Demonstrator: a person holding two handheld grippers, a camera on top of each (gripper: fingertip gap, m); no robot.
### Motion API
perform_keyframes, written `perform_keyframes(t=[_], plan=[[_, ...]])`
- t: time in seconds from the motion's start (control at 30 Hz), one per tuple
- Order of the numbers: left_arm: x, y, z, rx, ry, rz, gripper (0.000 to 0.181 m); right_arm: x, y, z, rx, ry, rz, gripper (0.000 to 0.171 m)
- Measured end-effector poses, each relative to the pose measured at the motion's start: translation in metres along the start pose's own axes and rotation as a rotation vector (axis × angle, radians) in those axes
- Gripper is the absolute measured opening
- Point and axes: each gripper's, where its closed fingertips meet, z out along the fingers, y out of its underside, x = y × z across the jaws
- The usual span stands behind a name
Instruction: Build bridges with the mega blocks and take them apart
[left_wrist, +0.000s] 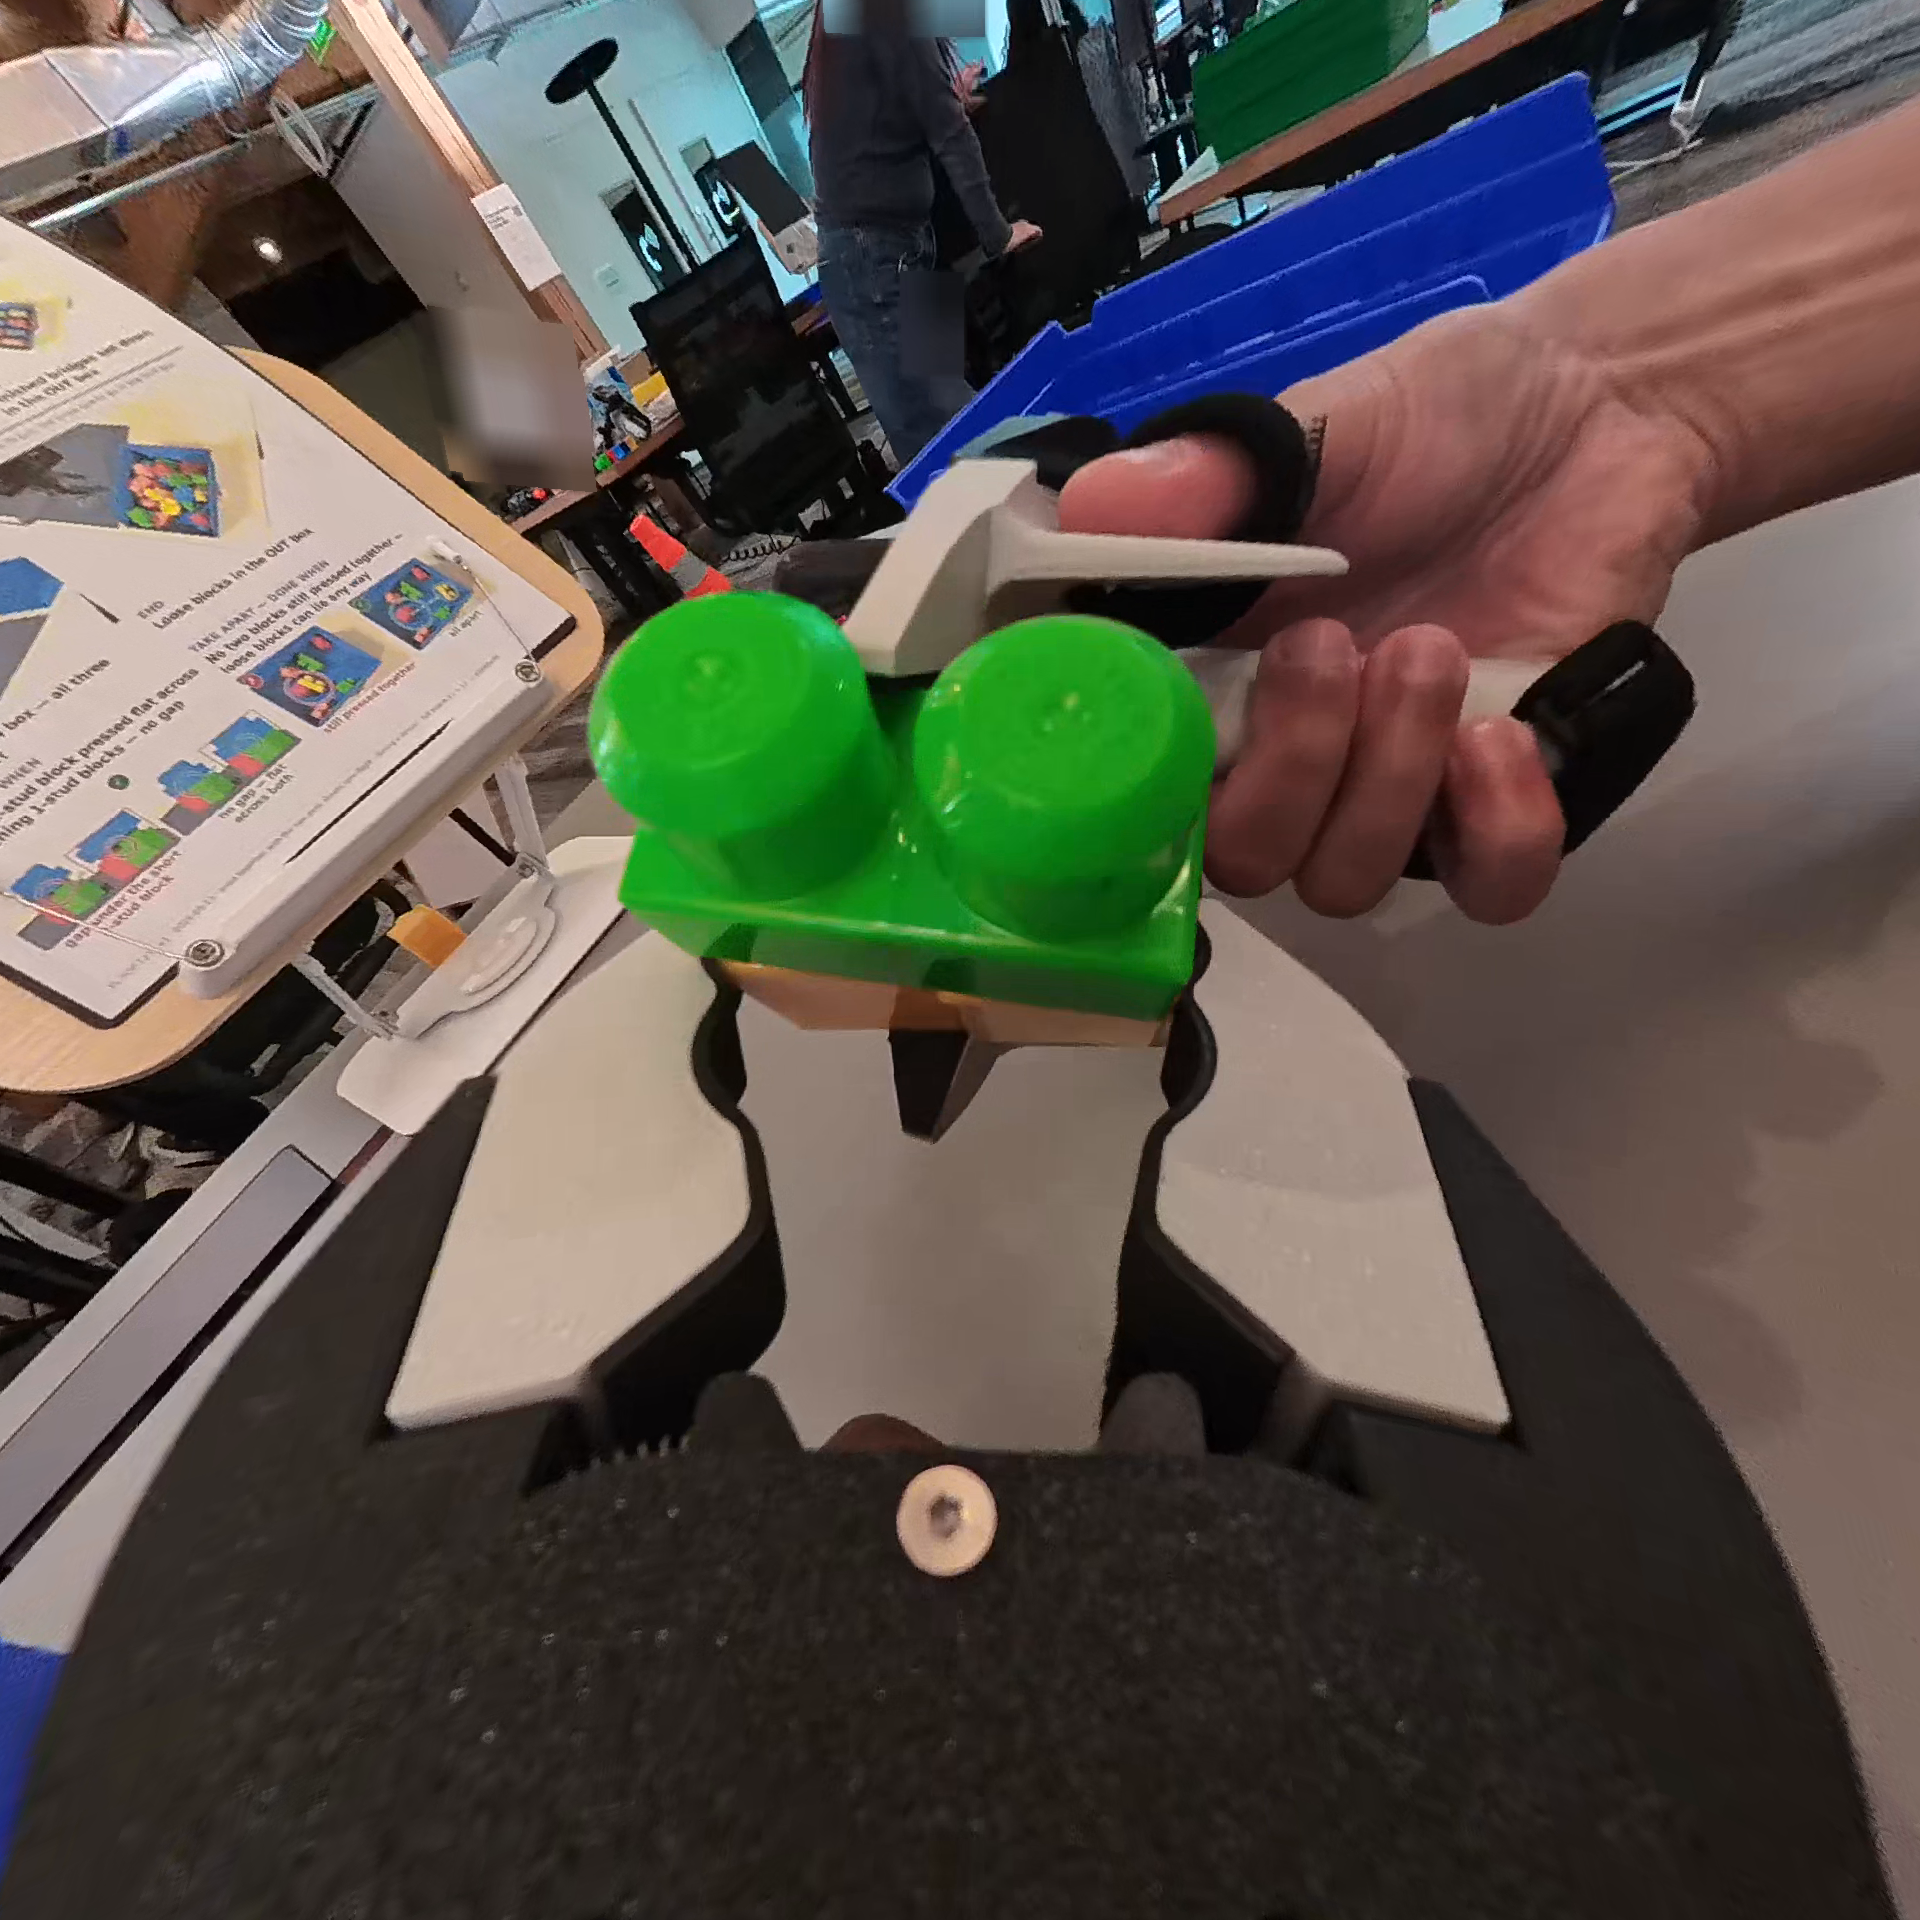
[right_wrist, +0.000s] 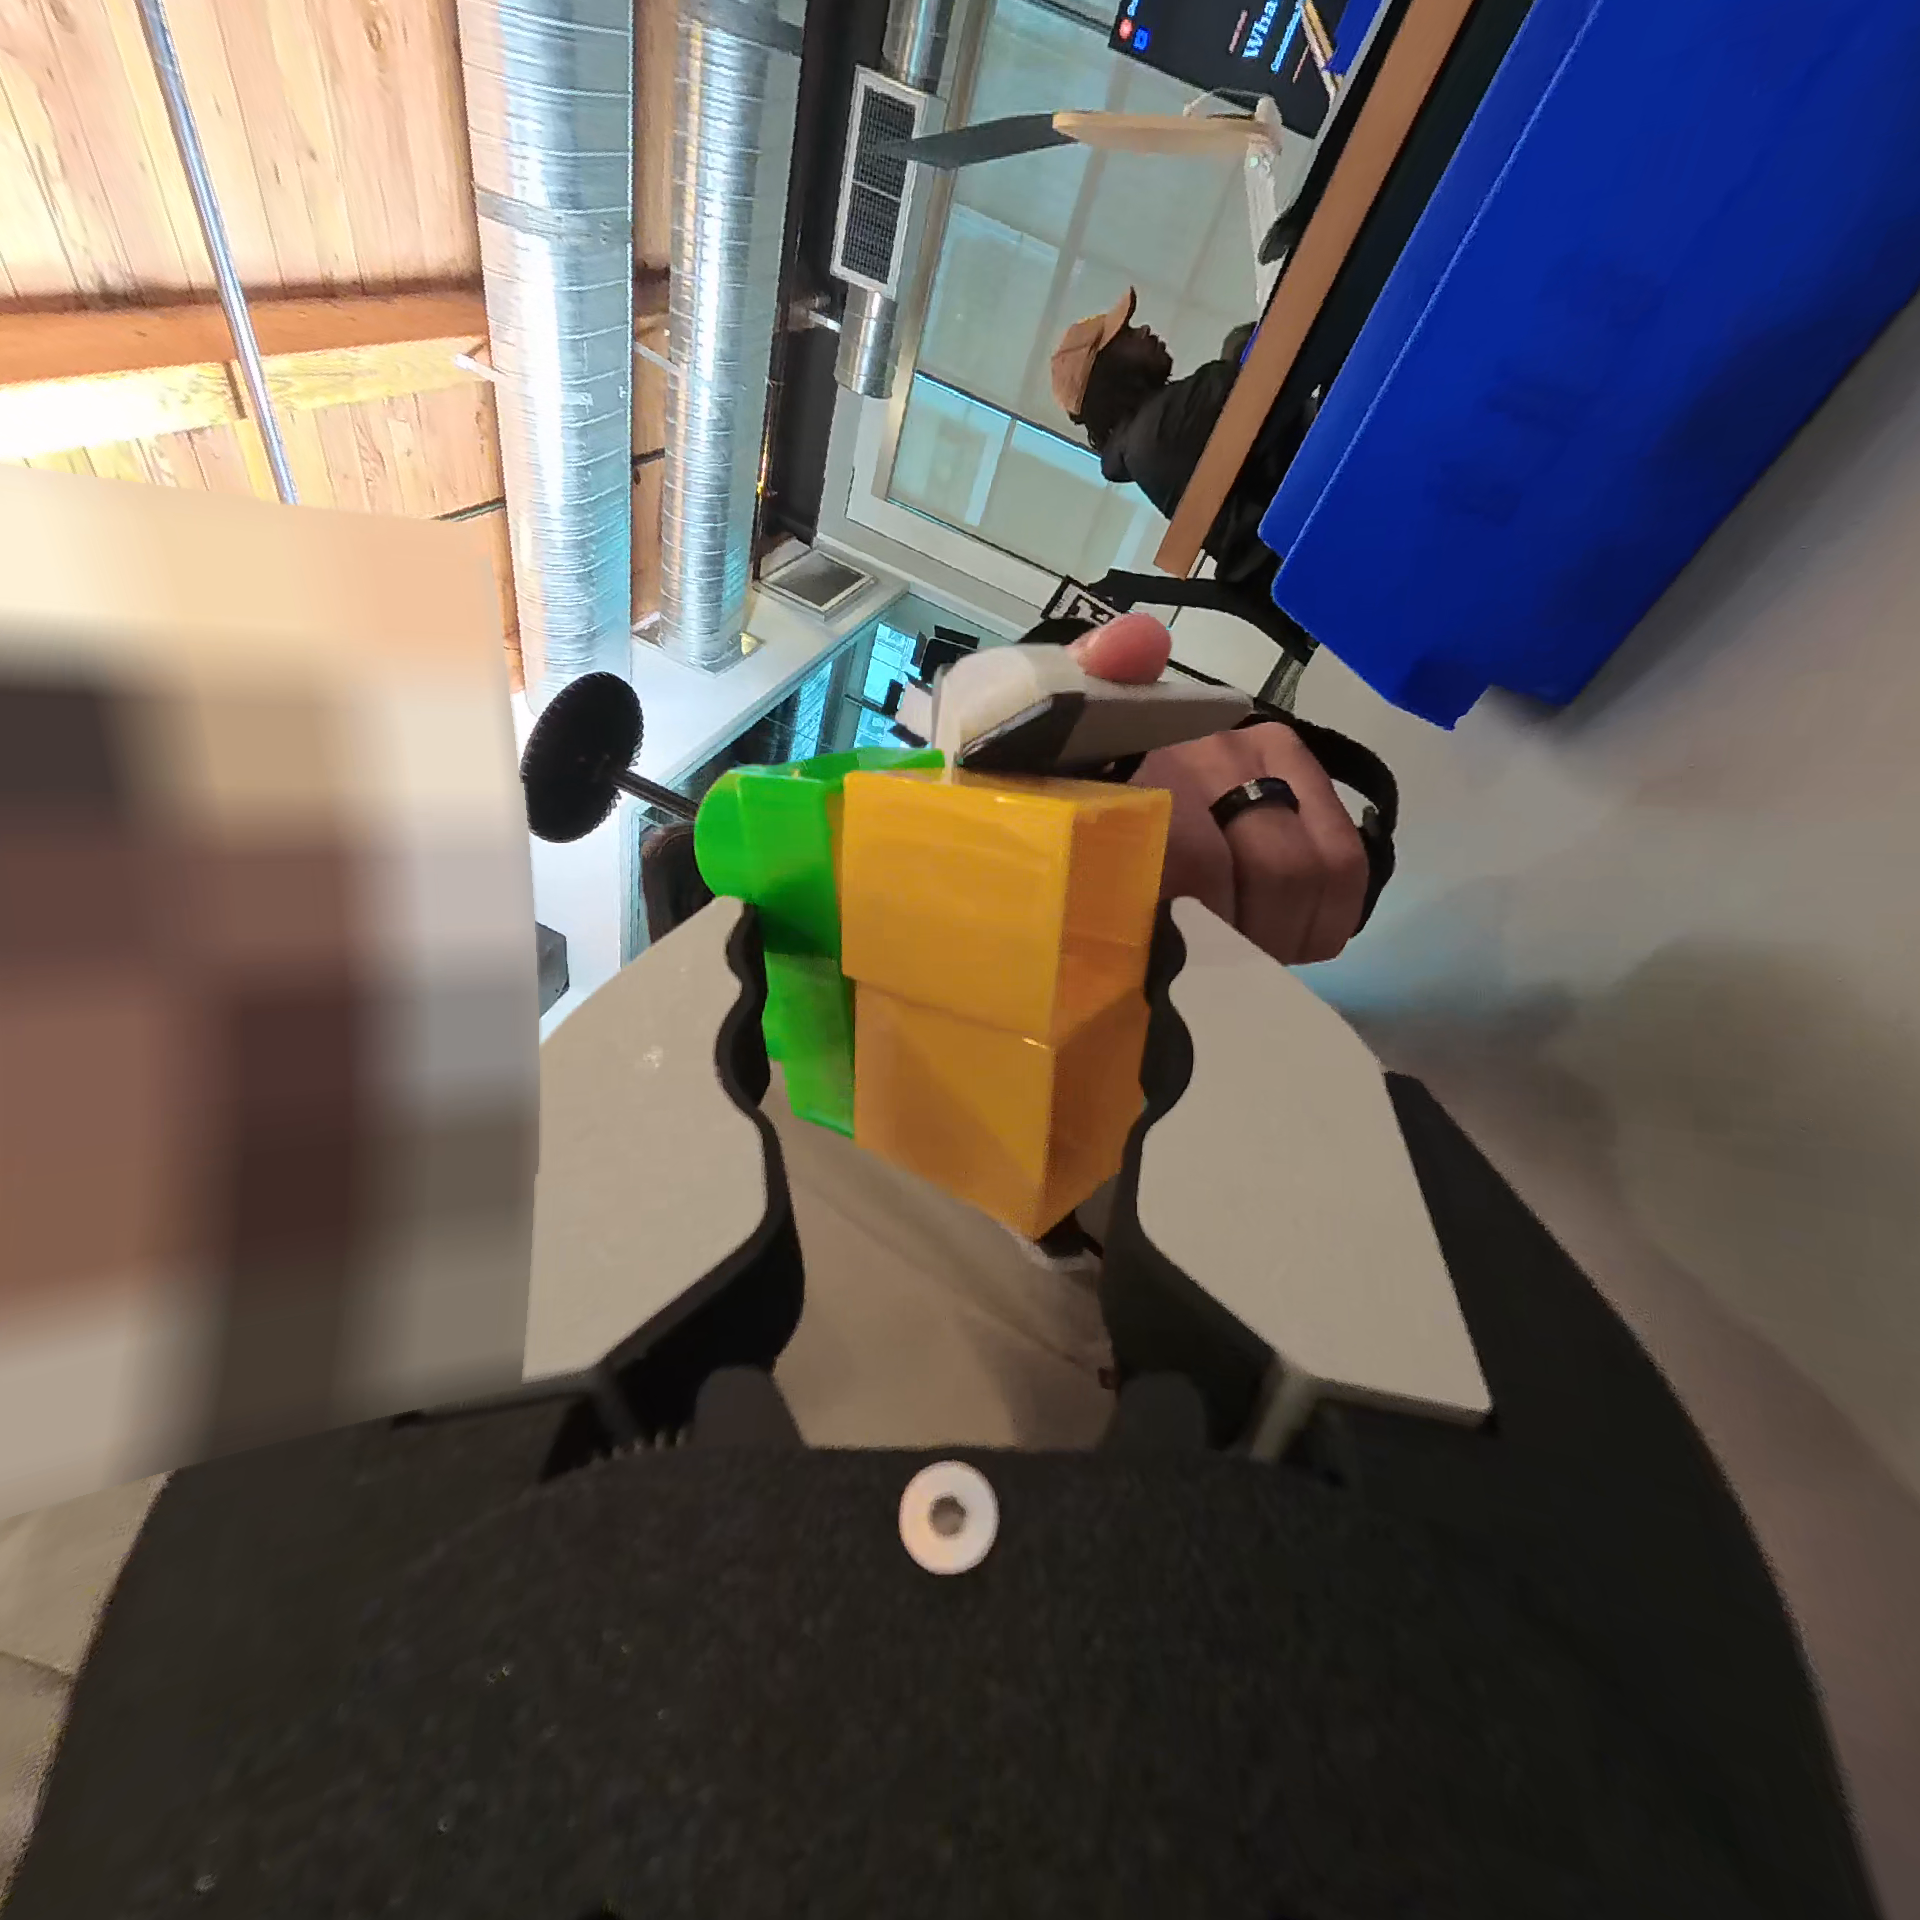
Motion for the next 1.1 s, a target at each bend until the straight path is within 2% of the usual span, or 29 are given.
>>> perform_keyframes(t=[0.13, 0.43, 0.6, 0.67, 0.83, 0.93, 1.03, 1.1], plan=[[-0.002, -0.003, -0.001, 0.017, -0.005, -0.013, 0.079, -0.003, -0.002, 0.001, 0.012, -0.054, 0.019, 0.07], [-0.001, -0.038, -0.017, 0.234, -0.003, -0.067, 0.08, -0.028, 0.004, 0.013, 0.034, -0.401, 0.142, 0.068], [0.0, -0.026, -0.014, 0.144, 0.0, -0.036, 0.079, -0.02, 0.003, 0.009, 0.075, -0.421, 0.146, 0.069], [0.001, -0.023, -0.012, 0.128, 0.01, -0.04, 0.079, -0.019, 0.003, 0.008, 0.078, -0.39, 0.132, 0.07], [-0.006, -0.017, -0.014, 0.094, -0.02, -0.036, 0.079, -0.013, -0.006, -0.003, 0.109, -0.241, 0.053, 0.093], [-0.009, -0.007, -0.012, 0.031, -0.03, -0.024, 0.079, -0.003, -0.003, -0.005, 0.052, -0.068, -0.032, 0.097], [-0.007, 0.003, -0.008, -0.031, -0.029, 0.01, 0.079, -0.001, 0.004, 0.0, -0.044, 0.059, -0.114, 0.097], [-0.006, 0.002, -0.007, -0.024, -0.024, 0.003, 0.079, -0.001, 0.01, 0.002, -0.107, 0.104, -0.128, 0.103]])
